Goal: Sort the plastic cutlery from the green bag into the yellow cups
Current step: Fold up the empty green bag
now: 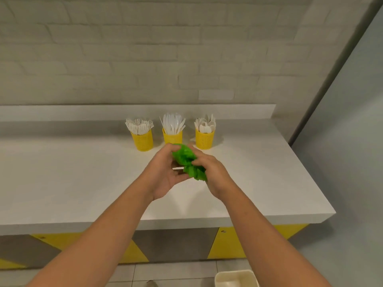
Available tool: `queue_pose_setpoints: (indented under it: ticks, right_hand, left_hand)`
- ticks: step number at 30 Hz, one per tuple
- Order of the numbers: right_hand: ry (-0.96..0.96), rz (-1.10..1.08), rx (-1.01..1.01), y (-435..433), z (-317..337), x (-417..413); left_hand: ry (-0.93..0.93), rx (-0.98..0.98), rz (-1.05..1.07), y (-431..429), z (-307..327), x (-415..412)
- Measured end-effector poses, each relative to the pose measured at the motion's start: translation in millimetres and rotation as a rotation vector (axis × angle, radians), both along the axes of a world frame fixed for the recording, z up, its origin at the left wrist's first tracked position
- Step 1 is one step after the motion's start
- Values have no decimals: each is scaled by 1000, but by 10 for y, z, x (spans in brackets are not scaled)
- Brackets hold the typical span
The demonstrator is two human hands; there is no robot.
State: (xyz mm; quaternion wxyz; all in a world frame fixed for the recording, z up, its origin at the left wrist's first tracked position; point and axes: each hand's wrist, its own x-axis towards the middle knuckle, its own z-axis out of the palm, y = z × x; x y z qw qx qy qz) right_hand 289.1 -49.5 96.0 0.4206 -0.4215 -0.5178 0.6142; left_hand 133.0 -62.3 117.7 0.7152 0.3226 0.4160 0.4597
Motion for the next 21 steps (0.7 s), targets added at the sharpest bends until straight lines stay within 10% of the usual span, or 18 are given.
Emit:
queue_pose_setpoints:
  ticks: [13, 21]
  right_hand:
    - [343, -324, -314, -344, -262, -211]
    - [190, -455, -302, -776, -681, 156]
  left_hand:
    - [1215, 1009, 25, 22, -568, -13]
    - [939, 960, -522, 57, -933, 192]
